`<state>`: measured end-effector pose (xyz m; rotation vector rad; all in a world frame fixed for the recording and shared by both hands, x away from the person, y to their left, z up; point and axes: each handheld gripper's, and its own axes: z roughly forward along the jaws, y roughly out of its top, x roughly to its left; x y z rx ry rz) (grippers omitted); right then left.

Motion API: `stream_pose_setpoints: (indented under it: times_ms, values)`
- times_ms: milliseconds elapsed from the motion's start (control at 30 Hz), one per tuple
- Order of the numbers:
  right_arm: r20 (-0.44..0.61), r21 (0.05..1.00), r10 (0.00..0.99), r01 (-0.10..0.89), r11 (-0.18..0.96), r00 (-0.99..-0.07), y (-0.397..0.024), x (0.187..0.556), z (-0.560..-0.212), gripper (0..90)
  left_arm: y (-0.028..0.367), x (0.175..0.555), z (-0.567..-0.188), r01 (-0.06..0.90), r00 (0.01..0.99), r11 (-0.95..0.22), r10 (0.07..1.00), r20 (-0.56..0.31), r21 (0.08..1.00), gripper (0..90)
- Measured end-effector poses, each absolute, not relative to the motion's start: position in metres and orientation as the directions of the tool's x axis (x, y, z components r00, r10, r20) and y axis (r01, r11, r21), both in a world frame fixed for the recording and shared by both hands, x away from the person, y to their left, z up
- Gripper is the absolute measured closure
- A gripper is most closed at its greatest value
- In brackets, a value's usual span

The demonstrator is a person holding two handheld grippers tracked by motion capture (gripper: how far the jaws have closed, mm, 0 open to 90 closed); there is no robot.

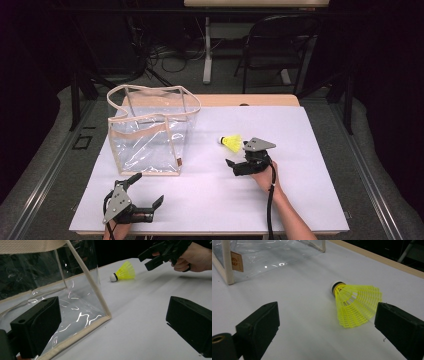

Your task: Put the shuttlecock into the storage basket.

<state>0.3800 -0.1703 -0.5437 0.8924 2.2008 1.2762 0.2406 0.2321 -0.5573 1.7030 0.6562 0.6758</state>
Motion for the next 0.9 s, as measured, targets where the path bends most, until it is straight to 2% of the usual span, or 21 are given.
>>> stream_pose_setpoints:
  times_ms: [100, 233, 300, 367, 467, 633, 900]
  values:
    - [-0.05, 0.877, 0.722, 0.315, 0.362, -0.69, -0.17, 0.384, -0.544, 11.9, 0.232, 0.241, -0.557, 0.078, 0.68, -0.213, 0.726, 0.104, 0.974, 0.1]
    - [-0.056, 0.866, 0.737, 0.334, 0.371, -0.674, -0.169, 0.391, -0.546, 23.1, 0.233, 0.24, -0.557, 0.079, 0.678, -0.211, 0.728, 0.102, 0.974, 0.1]
    - [-0.057, 0.862, 0.738, 0.34, 0.376, -0.672, -0.168, 0.392, -0.548, 25.0, 0.233, 0.24, -0.557, 0.08, 0.679, -0.21, 0.728, 0.101, 0.974, 0.1]
    - [-0.051, 0.855, 0.745, 0.357, 0.377, -0.666, -0.168, 0.396, -0.549, 35.3, 0.232, 0.24, -0.557, 0.08, 0.679, -0.209, 0.727, 0.1, 0.975, 0.1]
    - [-0.044, 0.855, 0.745, 0.361, 0.373, -0.666, -0.166, 0.399, -0.549, 43.7, 0.232, 0.24, -0.557, 0.078, 0.681, -0.215, 0.725, 0.106, 0.973, 0.1]
    - [-0.037, 0.844, 0.757, 0.385, 0.373, -0.653, -0.165, 0.405, -0.551, 54.4, 0.233, 0.24, -0.557, 0.079, 0.679, -0.213, 0.726, 0.104, 0.974, 0.1]
    - [-0.028, 0.83, 0.756, 0.407, 0.382, -0.654, -0.165, 0.41, -0.556, 66.5, 0.233, 0.24, -0.557, 0.078, 0.68, -0.212, 0.726, 0.104, 0.974, 0.1]
